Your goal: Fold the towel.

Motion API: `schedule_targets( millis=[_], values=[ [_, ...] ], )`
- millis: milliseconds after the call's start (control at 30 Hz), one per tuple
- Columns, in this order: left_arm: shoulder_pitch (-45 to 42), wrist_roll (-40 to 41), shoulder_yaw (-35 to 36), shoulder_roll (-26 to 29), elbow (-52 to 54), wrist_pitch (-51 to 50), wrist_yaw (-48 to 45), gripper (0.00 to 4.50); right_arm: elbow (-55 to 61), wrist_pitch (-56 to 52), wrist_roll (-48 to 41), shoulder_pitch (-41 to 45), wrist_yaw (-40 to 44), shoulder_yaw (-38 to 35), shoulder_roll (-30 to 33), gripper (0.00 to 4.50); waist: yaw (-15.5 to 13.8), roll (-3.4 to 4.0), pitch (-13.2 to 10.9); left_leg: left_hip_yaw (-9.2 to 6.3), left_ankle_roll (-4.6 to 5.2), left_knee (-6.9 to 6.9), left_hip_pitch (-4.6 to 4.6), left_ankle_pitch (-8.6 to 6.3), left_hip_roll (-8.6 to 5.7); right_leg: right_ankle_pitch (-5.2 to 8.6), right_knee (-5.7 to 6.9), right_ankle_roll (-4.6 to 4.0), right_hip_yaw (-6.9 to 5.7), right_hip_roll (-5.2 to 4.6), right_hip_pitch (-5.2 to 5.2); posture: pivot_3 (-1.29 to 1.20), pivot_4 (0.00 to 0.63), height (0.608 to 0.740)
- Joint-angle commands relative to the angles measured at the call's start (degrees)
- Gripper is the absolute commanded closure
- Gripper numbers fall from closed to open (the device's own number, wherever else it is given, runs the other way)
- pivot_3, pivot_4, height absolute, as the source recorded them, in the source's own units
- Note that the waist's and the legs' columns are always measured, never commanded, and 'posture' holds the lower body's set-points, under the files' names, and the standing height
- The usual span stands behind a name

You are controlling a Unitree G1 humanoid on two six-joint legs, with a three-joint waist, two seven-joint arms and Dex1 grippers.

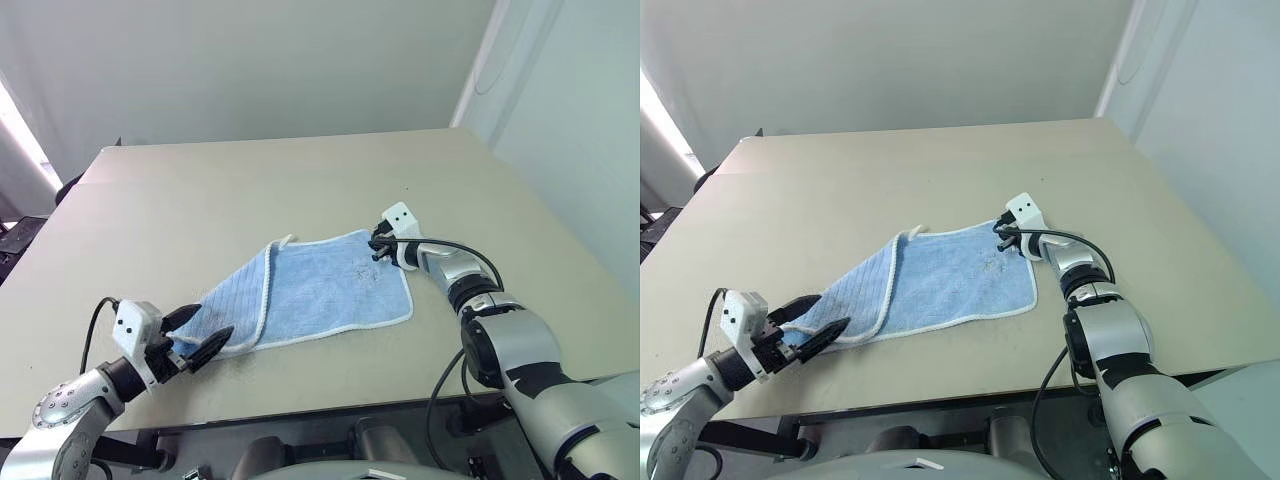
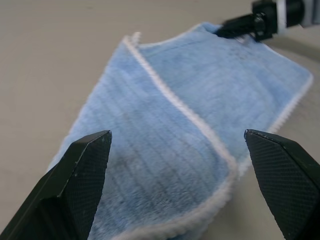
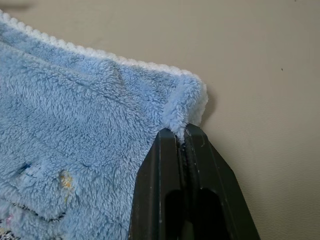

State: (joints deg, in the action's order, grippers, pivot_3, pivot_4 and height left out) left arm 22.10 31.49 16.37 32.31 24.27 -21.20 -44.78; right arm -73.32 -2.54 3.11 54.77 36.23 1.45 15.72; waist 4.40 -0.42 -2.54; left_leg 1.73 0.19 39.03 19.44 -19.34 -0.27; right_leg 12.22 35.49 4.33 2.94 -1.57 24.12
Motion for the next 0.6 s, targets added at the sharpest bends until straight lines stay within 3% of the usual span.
schedule_targets(
  millis=[33, 333, 533, 600],
  values=[
    [-0.2, -2.1, -3.2, 0.9, 2.7, 0.4, -0.1, 0.0, 0.9, 0.5, -0.7, 1.9, -0.5, -1.3, -0.2, 4.47, 0.0, 0.01, 0.0, 0.0, 0.0, 0.0, 0.01, 0.0, 0.0, 0.0, 0.0, 0.0, 0.0, 0.0, 0.0, 0.0, 0.0, 0.74],
    [-4.9, -12.1, -10.9, 3.4, -7.7, 5.8, -1.9, 0.0, 1.9, 1.1, -1.0, 0.4, -0.9, -2.1, -0.3, 4.47, 0.3, 0.06, 0.0, 0.0, 0.01, -0.01, -0.01, 0.0, 0.01, 0.0, 0.04, 0.0, -0.01, 0.05, 0.03, 0.0, 0.0, 0.74],
    [-8.1, -12.4, -10.7, 3.5, -12.6, 7.8, -3.6, 0.0, 2.1, 0.9, -1.2, 0.0, -0.9, -2.5, 0.3, 4.47, 0.4, 0.06, 0.0, 0.0, 0.01, -0.01, 0.02, 0.0, 0.0, 0.0, 0.02, 0.01, -0.01, 0.0, 0.03, 0.0, 0.0, 0.74],
    [-9.0, -11.6, -10.2, 3.3, -13.0, 7.5, -3.8, 0.4, 2.2, 0.9, -1.4, 0.0, -1.1, -2.8, 0.4, 4.5, 0.3, 0.06, 0.0, 0.0, 0.01, -0.01, 0.02, 0.0, 0.01, -0.01, 0.02, 0.01, -0.01, -0.01, 0.03, 0.0, 0.0, 0.74]
  ],
)
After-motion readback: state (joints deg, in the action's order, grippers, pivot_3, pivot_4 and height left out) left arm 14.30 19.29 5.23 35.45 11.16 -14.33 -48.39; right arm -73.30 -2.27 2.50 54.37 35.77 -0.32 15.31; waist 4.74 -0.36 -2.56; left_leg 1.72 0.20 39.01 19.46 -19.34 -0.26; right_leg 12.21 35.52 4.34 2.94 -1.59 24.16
